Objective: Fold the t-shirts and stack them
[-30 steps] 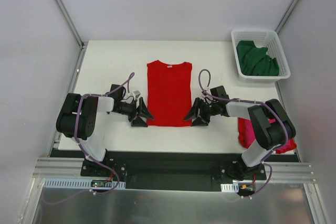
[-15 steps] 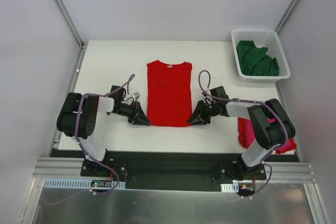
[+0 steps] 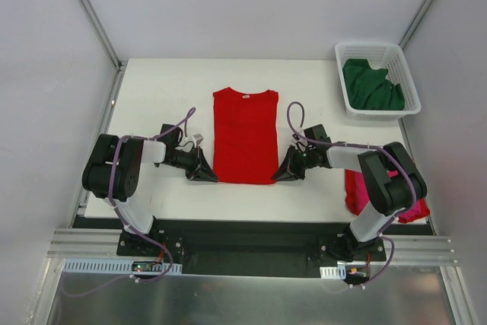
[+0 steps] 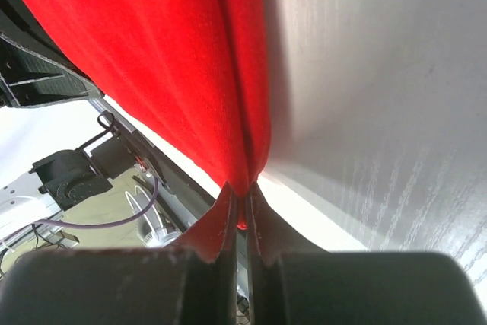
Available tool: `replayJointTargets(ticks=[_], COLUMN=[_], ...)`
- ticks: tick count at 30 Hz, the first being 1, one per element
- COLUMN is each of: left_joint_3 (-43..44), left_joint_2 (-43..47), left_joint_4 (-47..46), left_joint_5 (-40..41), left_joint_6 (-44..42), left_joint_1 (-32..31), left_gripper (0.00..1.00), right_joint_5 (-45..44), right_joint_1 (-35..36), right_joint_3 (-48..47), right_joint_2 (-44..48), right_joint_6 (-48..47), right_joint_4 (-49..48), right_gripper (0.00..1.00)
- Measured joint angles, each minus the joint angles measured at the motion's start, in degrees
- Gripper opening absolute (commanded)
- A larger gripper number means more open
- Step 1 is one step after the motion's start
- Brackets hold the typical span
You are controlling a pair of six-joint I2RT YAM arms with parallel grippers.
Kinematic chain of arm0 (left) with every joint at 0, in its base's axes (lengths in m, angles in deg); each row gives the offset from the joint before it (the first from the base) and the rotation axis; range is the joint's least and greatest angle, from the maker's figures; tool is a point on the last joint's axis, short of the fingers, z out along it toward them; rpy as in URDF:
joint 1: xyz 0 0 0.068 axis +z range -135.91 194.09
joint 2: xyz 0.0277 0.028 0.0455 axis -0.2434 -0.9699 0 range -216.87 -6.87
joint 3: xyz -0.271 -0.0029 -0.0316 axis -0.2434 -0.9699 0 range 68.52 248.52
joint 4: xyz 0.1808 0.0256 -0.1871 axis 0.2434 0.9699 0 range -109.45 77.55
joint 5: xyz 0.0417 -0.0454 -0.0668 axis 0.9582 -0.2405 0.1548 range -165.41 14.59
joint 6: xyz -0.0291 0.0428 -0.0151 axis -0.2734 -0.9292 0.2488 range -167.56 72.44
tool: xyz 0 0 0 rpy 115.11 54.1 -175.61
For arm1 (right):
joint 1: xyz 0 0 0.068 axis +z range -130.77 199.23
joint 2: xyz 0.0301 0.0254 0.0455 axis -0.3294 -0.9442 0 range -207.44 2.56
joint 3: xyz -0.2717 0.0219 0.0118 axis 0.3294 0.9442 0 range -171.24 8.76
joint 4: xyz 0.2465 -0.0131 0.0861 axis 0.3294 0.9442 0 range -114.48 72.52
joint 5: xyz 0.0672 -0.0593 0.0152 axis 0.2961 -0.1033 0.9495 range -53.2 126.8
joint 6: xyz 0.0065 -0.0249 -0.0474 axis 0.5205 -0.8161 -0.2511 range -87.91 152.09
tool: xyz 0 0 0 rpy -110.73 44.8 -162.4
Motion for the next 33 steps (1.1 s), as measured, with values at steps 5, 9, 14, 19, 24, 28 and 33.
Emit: replayJointTargets(ticks=[5,9,14,19,24,28,33], left_joint_3=[-0.22,-1.77,-4.35,-7.69,-10.71,-12.68,-15.78], left_joint_2=[0.59,3.67,8.66,12.41,15.98,18.91,23.50], left_joint_4=[0.07,0.09,0.20,0.24,0.55,0.50,0.72], left_joint_5=[0.79,1.40,1.49,2.64,3.63,4.35,5.31], left_joint_6=[0.66,2.38,4.59,6.88,9.05,10.47,12.44], left_joint_1=[-1.20,-2.21,-3.13,-5.49,-8.63,-10.62,-13.68], left_gripper=[0.00,0.00,0.00,0.00,0.00,0.00,0.00], right_joint_5=[-0.07,-0.24,-0.57,-1.42,-2.51,-3.43,-4.72], right_joint_1=[0.02,0.37,1.84,4.11,6.71,8.26,10.62], right_joint_3=[0.00,0.55,3.48,6.38,8.90,10.49,12.61], right_joint_2=[0.42,2.93,7.72,11.04,14.95,18.49,23.28], right_joint_6=[-0.31,-0.37,-0.13,0.48,1.68,2.60,4.09], right_joint_4=[1.42,2.56,3.19,4.07,5.38,6.43,7.98], right_gripper=[0.01,0.01,0.01,0.01,0.01,0.01,0.01])
